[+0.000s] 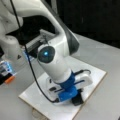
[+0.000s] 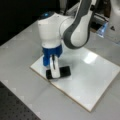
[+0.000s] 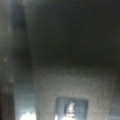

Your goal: Erasing curve lines

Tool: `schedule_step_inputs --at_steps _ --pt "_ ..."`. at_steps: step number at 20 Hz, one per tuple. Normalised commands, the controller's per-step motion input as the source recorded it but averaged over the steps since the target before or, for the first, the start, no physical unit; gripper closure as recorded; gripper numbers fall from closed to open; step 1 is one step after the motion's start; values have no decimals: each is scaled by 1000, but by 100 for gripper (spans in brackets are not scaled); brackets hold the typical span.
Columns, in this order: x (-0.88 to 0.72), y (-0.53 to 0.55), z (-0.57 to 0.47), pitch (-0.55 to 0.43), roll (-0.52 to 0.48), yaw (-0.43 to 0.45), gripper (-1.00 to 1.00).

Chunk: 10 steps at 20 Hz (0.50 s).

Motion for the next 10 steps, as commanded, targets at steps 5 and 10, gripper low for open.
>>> schedule_step_inputs --at_steps 5,10 --pt "-69 -219 293 274 -245 202 100" --pt "-83 -360 221 224 -261 253 100"
